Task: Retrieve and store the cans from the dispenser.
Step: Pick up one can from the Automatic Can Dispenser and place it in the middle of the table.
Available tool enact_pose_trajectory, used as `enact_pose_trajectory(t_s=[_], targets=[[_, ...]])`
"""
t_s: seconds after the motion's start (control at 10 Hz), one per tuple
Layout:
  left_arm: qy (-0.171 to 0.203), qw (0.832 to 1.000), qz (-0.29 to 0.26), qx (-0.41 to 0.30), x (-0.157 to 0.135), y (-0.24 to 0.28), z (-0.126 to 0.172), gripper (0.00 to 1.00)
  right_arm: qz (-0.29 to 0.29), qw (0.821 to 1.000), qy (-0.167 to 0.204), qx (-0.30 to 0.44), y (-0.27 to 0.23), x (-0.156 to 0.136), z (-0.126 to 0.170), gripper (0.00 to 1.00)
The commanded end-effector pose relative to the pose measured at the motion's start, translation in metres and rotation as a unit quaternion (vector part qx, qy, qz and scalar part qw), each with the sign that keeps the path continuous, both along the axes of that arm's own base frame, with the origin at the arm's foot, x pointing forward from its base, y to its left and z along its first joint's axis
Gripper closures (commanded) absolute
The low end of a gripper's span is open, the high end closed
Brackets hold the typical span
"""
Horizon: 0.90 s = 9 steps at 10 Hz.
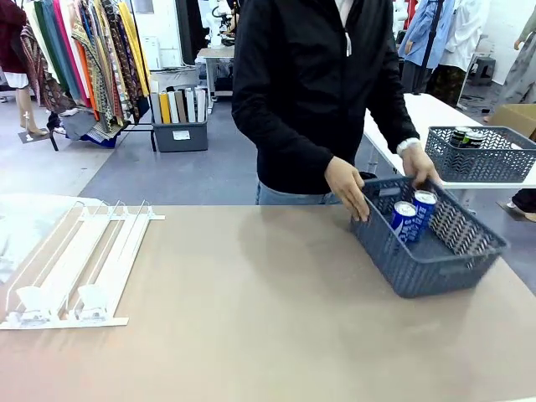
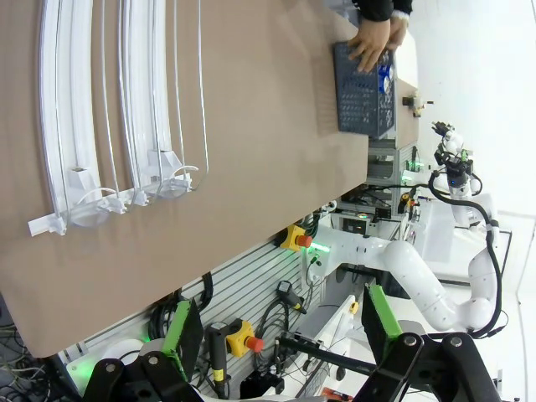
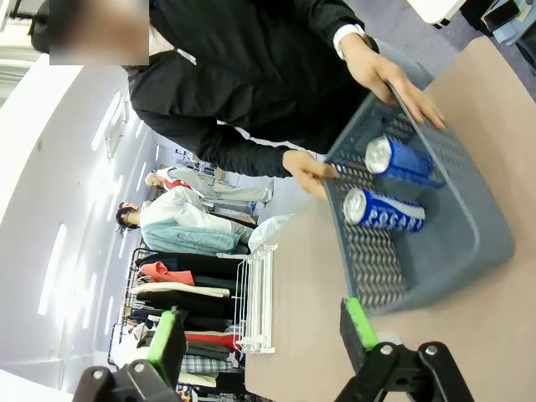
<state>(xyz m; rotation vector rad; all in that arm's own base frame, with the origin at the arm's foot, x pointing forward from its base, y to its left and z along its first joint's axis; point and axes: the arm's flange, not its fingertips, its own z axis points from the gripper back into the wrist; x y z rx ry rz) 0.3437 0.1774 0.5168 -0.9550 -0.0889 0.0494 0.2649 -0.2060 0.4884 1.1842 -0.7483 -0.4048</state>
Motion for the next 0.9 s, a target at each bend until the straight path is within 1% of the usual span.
enact_pose_trajectory(t_s=[0.0, 0.8], targets=[[0.004, 1.000, -0.004, 0.002, -0.0030, 0.0006, 0.0024, 0.00, -0.002, 1.000, -0.020, 0.001, 0.0001, 0.0044, 0.0017, 0.00], [0.004, 1.000, -0.004, 0.002, -0.0030, 0.0006, 0.0024, 0.00, -0.002, 1.000, -0.020, 0.001, 0.0001, 0.0044, 0.0017, 0.00]])
